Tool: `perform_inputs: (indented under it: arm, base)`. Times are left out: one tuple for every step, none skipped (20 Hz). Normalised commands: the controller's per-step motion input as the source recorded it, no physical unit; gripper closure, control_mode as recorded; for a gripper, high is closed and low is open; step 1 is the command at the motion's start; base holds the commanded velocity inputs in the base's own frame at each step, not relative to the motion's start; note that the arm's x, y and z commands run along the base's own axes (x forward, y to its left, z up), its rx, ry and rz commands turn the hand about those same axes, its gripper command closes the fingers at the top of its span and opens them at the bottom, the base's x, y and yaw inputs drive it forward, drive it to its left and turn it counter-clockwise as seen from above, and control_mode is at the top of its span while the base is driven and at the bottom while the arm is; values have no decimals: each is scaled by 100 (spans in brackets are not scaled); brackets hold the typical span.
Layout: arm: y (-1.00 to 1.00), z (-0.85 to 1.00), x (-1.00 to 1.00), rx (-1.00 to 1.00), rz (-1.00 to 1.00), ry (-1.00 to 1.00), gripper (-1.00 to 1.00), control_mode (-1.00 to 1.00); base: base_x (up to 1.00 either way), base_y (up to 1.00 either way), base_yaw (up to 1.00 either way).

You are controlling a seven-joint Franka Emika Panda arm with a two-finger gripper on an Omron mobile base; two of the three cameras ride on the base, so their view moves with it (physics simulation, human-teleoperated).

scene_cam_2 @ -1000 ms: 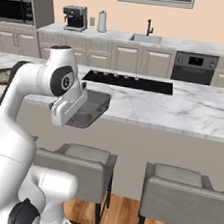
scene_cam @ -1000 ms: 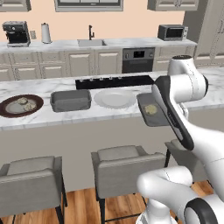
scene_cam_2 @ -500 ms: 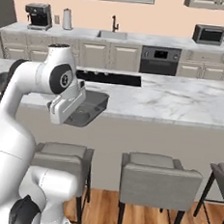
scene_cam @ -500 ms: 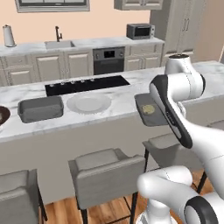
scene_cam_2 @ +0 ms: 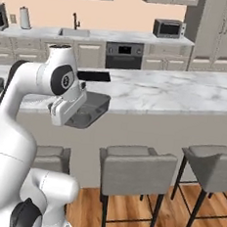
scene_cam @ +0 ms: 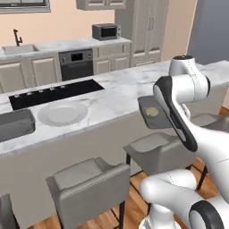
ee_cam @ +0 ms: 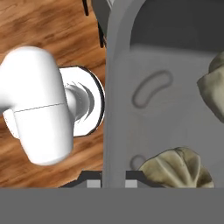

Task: Place two dumplings into each of the tupperware containers and then place the containers in the fridge.

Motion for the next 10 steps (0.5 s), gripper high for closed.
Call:
perform_inputs:
  arm:
    - [0,0,0,0,0,0,100,100]
    - [0,0,0,0,0,0,100,100]
    - [0,0,0,0,0,0,100,100]
    - [0,0,0,0,0,0,100,100]
    - [0,0,0,0,0,0,100,100]
    - [0,0,0,0,0,0,100,100]
    - [0,0,0,0,0,0,100,100]
    - [0,0,0,0,0,0,100,100]
    - [0,0,0,0,0,0,100,100]
    - [0,0,0,0,0,0,100,100]
  base:
    - [0,-18,-43]
    - [0,-21,-43]
    - [0,-21,-43]
    - [-1,-13,-43]
    - [-1,-21,-44]
    - [0,-22,-47]
    - [0,-17,-48]
    - [0,-24,-49]
    - [0,-42,-59]
    - [0,-49,-62]
